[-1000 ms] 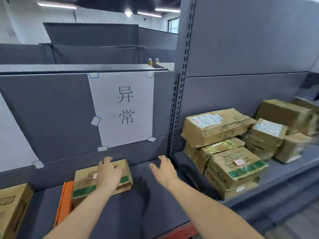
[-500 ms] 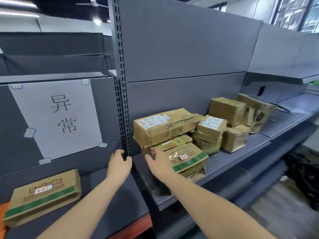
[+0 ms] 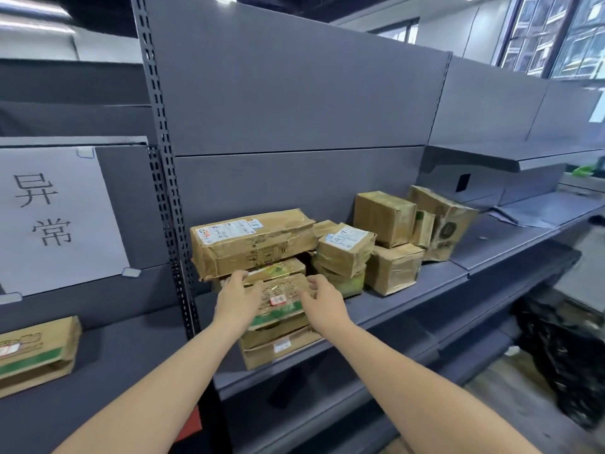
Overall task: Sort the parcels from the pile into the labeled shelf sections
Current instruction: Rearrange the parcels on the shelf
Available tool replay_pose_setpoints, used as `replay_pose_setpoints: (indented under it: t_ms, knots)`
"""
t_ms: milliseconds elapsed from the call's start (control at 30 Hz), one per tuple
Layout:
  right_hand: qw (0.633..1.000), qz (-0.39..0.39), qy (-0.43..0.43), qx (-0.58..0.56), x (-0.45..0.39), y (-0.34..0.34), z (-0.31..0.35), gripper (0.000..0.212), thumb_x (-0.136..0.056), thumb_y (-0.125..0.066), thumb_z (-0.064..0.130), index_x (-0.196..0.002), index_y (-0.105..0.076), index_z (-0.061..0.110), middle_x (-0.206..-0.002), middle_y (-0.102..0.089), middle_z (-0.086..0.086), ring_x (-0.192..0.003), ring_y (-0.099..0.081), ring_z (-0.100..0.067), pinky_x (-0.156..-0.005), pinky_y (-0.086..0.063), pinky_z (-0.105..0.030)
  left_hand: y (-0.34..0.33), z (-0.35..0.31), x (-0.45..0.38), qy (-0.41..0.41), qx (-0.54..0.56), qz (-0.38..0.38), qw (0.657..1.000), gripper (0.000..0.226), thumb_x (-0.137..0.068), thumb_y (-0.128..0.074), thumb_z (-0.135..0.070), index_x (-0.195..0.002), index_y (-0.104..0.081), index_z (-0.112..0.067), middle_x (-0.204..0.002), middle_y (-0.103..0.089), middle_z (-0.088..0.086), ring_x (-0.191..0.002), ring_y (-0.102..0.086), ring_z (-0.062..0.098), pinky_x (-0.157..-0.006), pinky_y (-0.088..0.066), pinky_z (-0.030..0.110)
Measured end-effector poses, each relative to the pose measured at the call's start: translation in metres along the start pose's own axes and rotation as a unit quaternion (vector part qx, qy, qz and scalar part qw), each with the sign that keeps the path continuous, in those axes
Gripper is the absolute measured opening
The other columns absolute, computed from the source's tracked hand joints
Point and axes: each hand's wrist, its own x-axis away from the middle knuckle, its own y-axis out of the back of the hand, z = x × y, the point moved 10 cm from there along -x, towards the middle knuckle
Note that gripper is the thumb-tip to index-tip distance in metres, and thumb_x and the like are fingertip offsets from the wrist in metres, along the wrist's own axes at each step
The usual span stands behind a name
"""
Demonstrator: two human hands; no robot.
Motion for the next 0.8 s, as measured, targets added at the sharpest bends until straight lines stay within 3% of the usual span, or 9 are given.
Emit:
replay_pose_setpoints:
  t_ms: [67,167,433,567,700,800]
  knots:
    - [1.0,-0.001,0.0,-0.005,-0.004,0.009,-0.006,0.048,-0.099,-0.049,0.035,-0.143,-0.039,0.019,-0.142,-0.048,0.0,-0.121,-0.05,-0.019,-0.097,-0.043,-0.035,-0.005,-0.007,-0.001,0.0,-0.001,-0.005,1.0,0.048,-0.098,-0.048,-0.034,-0.141,-0.04,-0.015,-0.144,-0.044,0.007,-0.127,-0.045,0.024,-0.098,-0.041,0.036]
    - [1.0,-0.004,-0.006,-0.015,-0.013,0.018,-0.011,0.049,-0.098,-0.05,0.035,-0.143,-0.039,0.019,-0.141,-0.049,0.0,-0.122,-0.05,-0.019,-0.097,-0.043,-0.034,-0.009,-0.012,-0.007,0.008,0.0,-0.006,1.0,0.049,-0.097,-0.048,-0.036,-0.141,-0.04,-0.016,-0.138,-0.049,0.009,-0.121,-0.051,0.031,-0.099,-0.046,0.043]
    - [1.0,-0.011,-0.005,-0.022,-0.056,0.017,-0.004,0.047,-0.099,-0.047,0.03,-0.143,-0.04,0.015,-0.139,-0.05,-0.004,-0.121,-0.05,-0.02,-0.096,-0.043,-0.033,0.013,-0.036,-0.053,-0.033,-0.022,-0.04,0.998,0.048,-0.099,-0.049,-0.031,-0.142,-0.04,-0.01,-0.146,-0.044,0.006,-0.13,-0.044,0.024,-0.103,-0.036,0.036]
    - [0.999,-0.012,-0.01,-0.028,-0.086,0.009,0.009,0.042,-0.099,-0.046,0.027,-0.139,-0.043,0.015,-0.135,-0.052,-0.004,-0.108,-0.05,-0.018,-0.089,-0.041,-0.03,0.034,-0.043,-0.096,-0.041,-0.033,-0.044,0.998,0.049,-0.099,-0.047,-0.029,-0.144,-0.038,-0.013,-0.149,-0.039,0.004,-0.112,-0.054,0.016,-0.088,-0.042,0.025]
    - [0.999,-0.016,-0.023,-0.019,-0.117,-0.006,0.017,0.051,-0.099,-0.047,0.034,-0.145,-0.037,0.014,-0.144,-0.047,-0.005,-0.128,-0.047,-0.023,-0.102,-0.039,-0.035,0.051,-0.044,-0.143,-0.05,-0.074,-0.039,0.995,0.046,-0.099,-0.047,-0.031,-0.142,-0.042,-0.013,-0.148,-0.04,0.007,-0.13,-0.043,0.026,-0.099,-0.035,0.034]
    - [0.998,-0.015,-0.048,-0.034,-0.134,-0.019,0.019,0.056,-0.098,-0.049,0.038,-0.146,-0.035,0.014,-0.146,-0.045,-0.007,-0.131,-0.045,-0.025,-0.105,-0.038,-0.037,0.058,-0.038,-0.173,-0.054,-0.115,-0.021,0.992,0.049,-0.097,-0.047,-0.042,-0.14,-0.045,-0.018,-0.146,-0.043,0.004,-0.123,-0.05,0.029,-0.102,-0.041,0.041]
